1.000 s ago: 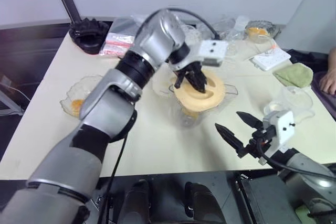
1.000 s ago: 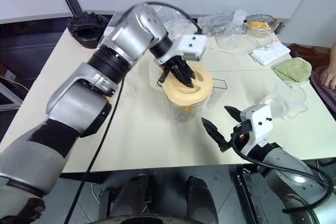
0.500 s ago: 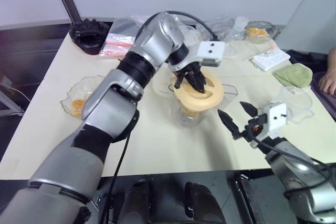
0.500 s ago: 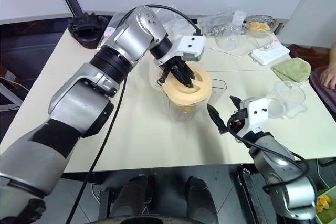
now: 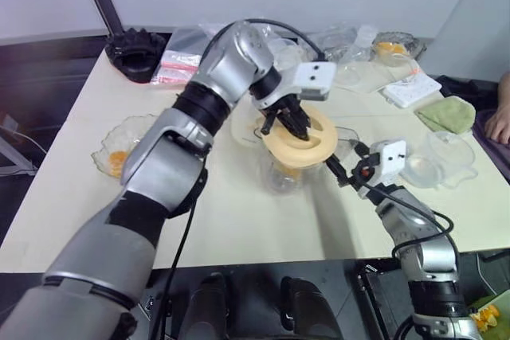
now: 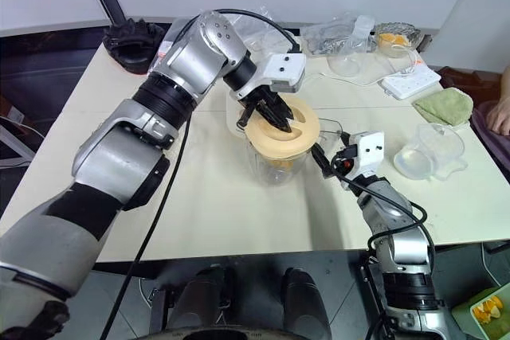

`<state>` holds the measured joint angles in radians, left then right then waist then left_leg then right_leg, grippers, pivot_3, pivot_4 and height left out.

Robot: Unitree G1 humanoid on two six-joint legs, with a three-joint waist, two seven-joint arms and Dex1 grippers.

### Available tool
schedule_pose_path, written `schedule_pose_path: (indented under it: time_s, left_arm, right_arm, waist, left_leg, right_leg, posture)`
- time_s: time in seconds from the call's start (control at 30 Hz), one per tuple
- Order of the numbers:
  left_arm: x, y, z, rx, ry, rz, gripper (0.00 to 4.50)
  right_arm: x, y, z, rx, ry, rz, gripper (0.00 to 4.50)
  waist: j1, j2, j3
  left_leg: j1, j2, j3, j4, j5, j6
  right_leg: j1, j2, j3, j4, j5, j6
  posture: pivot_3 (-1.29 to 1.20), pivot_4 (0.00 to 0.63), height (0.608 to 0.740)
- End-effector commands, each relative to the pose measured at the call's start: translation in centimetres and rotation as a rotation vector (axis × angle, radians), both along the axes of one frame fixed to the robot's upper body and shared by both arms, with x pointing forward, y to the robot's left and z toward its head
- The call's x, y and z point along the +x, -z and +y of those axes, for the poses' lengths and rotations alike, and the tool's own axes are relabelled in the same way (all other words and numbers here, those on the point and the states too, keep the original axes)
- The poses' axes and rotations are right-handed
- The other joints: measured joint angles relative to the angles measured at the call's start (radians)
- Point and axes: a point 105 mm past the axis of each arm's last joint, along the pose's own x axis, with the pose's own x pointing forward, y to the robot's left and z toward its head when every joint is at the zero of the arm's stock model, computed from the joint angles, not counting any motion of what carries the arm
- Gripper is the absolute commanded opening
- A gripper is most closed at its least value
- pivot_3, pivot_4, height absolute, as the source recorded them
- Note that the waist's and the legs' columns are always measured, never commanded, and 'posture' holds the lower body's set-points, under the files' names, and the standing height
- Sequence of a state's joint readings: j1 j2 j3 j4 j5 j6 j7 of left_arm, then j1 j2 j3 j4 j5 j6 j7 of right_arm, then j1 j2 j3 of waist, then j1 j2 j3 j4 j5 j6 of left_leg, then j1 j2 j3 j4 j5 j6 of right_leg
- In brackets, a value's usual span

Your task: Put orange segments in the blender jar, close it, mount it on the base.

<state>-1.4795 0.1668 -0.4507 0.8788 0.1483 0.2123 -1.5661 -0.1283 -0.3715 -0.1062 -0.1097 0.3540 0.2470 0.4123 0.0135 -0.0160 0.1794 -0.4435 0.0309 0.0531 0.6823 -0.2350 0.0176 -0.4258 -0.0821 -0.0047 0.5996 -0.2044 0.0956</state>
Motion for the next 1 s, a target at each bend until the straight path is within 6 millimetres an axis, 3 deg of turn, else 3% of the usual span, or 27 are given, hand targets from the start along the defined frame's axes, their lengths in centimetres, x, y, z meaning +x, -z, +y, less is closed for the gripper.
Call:
schedule_pose_path:
  time_s: [0.03,0.1,0.3,0.43,0.6,0.9,1.0]
  left_arm:
    - [0.5,2.7,0.5,0.063,-0.045,0.004,0.25]
    - [0.5,2.9,0.6,0.065,-0.047,0.008,0.25]
    - [0.5,3.4,0.2,0.031,-0.109,0.028,0.25]
    - [1.9,4.0,-0.8,-0.031,-0.333,0.049,0.25]
    - [2.9,5.4,-0.4,-0.033,-0.544,0.08,0.25]
    - [2.4,6.4,0.1,-0.019,-0.535,0.081,0.25]
    - [2.1,5.5,-0.1,-0.036,-0.484,0.078,1.72]
  right_arm:
    - [-0.5,-1.0,0.1,-0.012,-0.018,-0.04,1.72]
    - [-0.6,-1.1,0.1,-0.009,-0.017,-0.037,0.91]
    - [-0.5,-1.0,0.3,-0.022,-0.004,-0.028,0.93]
    - [-0.3,-1.1,0.7,-0.017,-0.004,-0.034,0.93]
    - [0.1,-1.5,1.0,-0.023,-0.002,-0.059,0.93]
    - [0.3,-1.5,1.0,-0.02,-0.003,-0.063,0.93]
    - [0.2,-1.1,0.7,-0.033,-0.001,-0.05,0.93]
  waist:
    - [-0.001,0.001,-0.001]
    - [0.0,0.002,-0.002]
    - [0.001,0.005,-0.005]
    - [0.007,0.006,-0.006]
    - [0.026,0.006,-0.011]
    - [0.023,0.014,-0.02]
    - [0.012,0.013,-0.021]
  left_leg:
    - [0.0,0.0,0.0,0.0,0.0,0.0]
    - [0.001,0.0,0.0,0.0,0.0,0.0]
    - [0.001,0.0,-0.001,0.0,0.0,0.0]
    - [0.001,-0.001,-0.001,0.001,0.0,0.0]
    - [0.005,-0.001,-0.004,0.002,0.0,0.0]
    - [0.015,0.001,-0.005,-0.003,-0.003,-0.003]
    - [0.016,0.001,-0.003,-0.005,-0.003,-0.003]
  right_leg:
    - [0.0,0.0,0.0,0.0,0.0,0.0]
    - [0.001,0.0,0.0,0.0,0.0,0.0]
    - [0.002,0.0,0.0,0.0,0.0,0.0]
    - [0.004,0.0,0.0,0.0,0.0,0.0]
    - [0.007,0.0,0.0,-0.005,0.0,0.0]
    - [0.021,-0.002,0.0,-0.018,0.0,0.0]
    - [0.02,-0.004,0.0,-0.019,0.0,0.0]
  posture:
    - [0.0,0.15,0.74]
    - [0.0,0.15,0.74]
    - [0.0,0.15,0.74]
    - [0.0,0.15,0.74]
    - [0.0,0.15,0.74]
    - [0.0,0.15,0.74]
    - [0.0,0.15,0.74]
